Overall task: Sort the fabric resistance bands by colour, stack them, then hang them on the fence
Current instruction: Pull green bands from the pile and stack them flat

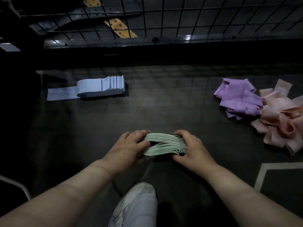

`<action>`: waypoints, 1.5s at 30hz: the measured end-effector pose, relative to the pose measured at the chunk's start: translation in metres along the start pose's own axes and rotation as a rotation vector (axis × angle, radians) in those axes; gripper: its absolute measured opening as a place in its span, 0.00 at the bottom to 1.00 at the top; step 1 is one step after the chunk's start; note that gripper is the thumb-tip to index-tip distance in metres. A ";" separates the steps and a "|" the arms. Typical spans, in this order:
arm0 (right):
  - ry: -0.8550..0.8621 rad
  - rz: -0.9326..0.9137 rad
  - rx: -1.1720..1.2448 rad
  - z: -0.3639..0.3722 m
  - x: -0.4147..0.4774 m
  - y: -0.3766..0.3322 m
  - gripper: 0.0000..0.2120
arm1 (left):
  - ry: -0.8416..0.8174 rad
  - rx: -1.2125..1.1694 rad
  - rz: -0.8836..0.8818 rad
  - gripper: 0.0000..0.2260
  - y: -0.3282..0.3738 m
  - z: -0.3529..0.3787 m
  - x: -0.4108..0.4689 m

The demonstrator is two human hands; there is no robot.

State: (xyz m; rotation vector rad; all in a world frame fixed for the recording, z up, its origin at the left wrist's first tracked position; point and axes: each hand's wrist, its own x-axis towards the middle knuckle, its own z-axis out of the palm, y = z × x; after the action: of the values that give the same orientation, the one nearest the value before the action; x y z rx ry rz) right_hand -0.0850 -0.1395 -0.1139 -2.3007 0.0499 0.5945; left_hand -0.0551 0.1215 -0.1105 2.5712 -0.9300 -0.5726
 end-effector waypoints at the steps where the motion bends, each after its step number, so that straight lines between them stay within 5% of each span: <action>1: -0.019 0.055 0.100 -0.003 0.001 -0.003 0.31 | 0.004 -0.090 0.009 0.15 -0.001 -0.004 -0.002; 5: -0.163 0.169 0.457 -0.011 0.009 -0.019 0.28 | -0.068 -0.537 -0.141 0.15 -0.006 -0.025 -0.011; 12: -0.324 0.356 0.628 -0.005 0.044 -0.079 0.20 | -0.057 -0.971 -0.456 0.18 -0.039 -0.059 -0.038; 15: -0.406 0.418 0.652 0.003 0.067 -0.108 0.22 | -0.075 -0.804 -0.539 0.30 -0.058 -0.076 -0.050; 22: -0.418 0.364 0.601 0.026 0.118 -0.161 0.29 | 0.204 -0.876 -0.674 0.25 -0.103 -0.099 -0.056; 31: -0.312 0.404 0.657 0.059 0.152 -0.194 0.27 | 0.179 -0.717 -0.648 0.24 -0.167 -0.112 -0.058; 38: -0.263 0.427 0.409 0.069 0.161 -0.196 0.25 | 0.084 -0.546 -0.656 0.26 -0.178 -0.101 -0.043; 45: -0.068 0.397 0.182 0.068 0.156 -0.200 0.37 | 0.094 -0.499 -0.636 0.25 -0.173 -0.093 -0.042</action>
State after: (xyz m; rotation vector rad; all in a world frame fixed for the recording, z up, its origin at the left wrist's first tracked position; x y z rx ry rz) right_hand 0.0682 0.0722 -0.0906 -2.1016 0.5165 0.8305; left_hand 0.0508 0.2918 -0.0972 2.3550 0.0945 -0.7237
